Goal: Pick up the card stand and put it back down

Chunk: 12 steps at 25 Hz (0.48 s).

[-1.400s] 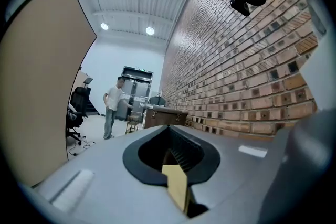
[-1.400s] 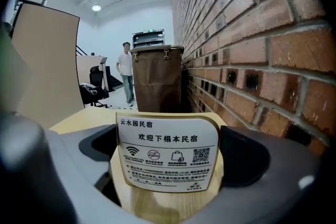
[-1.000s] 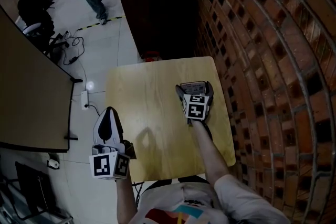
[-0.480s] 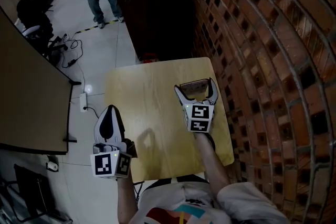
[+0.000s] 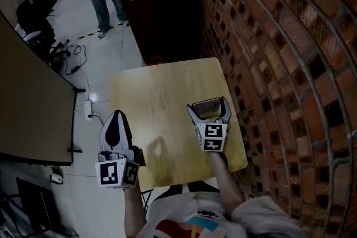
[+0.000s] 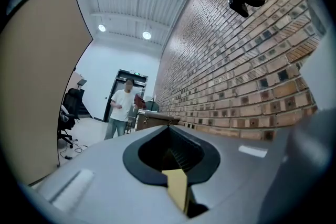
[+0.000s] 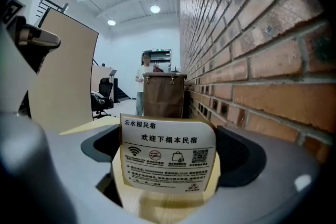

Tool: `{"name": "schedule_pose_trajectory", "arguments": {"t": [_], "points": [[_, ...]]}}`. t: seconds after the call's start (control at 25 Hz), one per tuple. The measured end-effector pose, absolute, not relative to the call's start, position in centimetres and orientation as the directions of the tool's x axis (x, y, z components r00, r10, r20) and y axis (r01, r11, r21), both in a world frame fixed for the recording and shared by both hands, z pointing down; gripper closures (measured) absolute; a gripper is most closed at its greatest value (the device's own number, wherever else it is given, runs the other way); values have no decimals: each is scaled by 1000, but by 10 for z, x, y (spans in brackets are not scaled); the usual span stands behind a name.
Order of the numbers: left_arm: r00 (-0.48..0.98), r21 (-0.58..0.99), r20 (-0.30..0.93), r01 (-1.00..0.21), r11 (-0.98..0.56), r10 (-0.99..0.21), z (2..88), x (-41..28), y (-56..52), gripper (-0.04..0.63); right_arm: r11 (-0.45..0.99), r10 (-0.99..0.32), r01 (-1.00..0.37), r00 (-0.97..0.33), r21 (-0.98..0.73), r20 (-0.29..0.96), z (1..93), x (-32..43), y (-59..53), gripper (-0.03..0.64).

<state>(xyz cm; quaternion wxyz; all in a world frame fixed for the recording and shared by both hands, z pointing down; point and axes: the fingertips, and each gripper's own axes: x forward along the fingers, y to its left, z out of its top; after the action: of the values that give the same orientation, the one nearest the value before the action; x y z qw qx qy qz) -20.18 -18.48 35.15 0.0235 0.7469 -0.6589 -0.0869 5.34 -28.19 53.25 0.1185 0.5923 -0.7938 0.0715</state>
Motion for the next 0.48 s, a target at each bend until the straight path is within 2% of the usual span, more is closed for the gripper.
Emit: {"name": "schedule_pose_trajectory", "arguments": {"t": [0.2, 0.48], "points": [[108, 150, -99, -981, -122, -989, 352, -202, -181, 612, 279, -927, -960, -262, 28, 267, 529, 60, -270, 72], [124, 119, -142, -983, -141, -982, 334, -190, -179, 612, 290, -951, -955, -281, 56, 129, 453, 59, -273, 72]]}}
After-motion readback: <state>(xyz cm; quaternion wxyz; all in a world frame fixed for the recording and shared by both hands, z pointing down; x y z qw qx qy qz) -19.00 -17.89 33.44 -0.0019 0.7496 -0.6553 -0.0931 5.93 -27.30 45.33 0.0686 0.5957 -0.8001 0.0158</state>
